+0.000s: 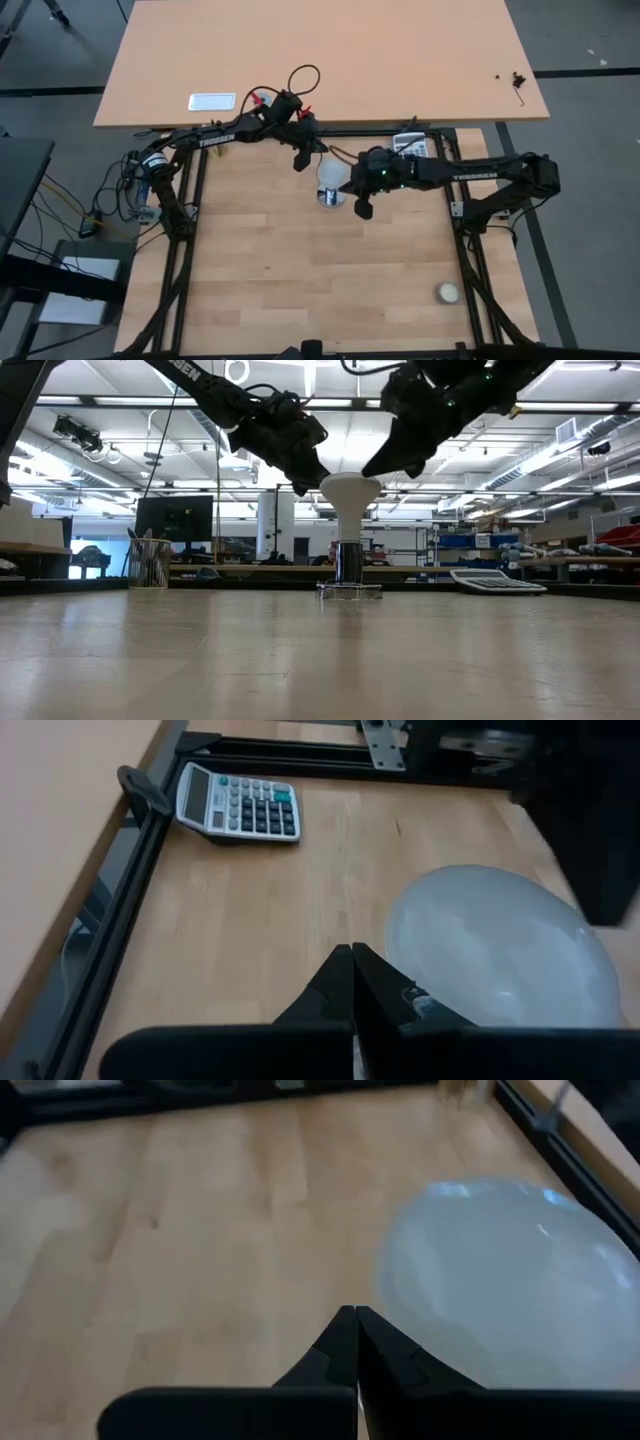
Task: Screw lightbulb
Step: Remove the white lightbulb from the silver lamp
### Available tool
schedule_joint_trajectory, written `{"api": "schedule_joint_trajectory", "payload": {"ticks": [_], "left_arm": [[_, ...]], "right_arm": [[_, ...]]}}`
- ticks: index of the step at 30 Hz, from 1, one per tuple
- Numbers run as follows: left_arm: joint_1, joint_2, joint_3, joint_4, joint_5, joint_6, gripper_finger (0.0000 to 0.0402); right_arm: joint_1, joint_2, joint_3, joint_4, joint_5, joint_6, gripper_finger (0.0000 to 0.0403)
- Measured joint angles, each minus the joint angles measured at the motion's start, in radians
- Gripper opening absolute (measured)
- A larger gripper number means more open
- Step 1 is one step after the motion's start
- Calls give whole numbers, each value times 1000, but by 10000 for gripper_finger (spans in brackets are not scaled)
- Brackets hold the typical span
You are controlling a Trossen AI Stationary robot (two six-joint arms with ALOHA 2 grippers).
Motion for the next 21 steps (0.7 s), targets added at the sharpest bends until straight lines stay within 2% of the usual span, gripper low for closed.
{"api": "schedule_joint_trajectory", "payload": {"ticks": [5,11,21], "left_arm": [[-7,0,0,-7,0,0,0],[-27,10,0,-5,0,0,0],[-40,38,1,-43,-14,3,0]], "right_arm": [[21,45,0,72,0,0,9],[11,53,0,63,43,0,9],[-8,51,0,19,40,0,9]]}}
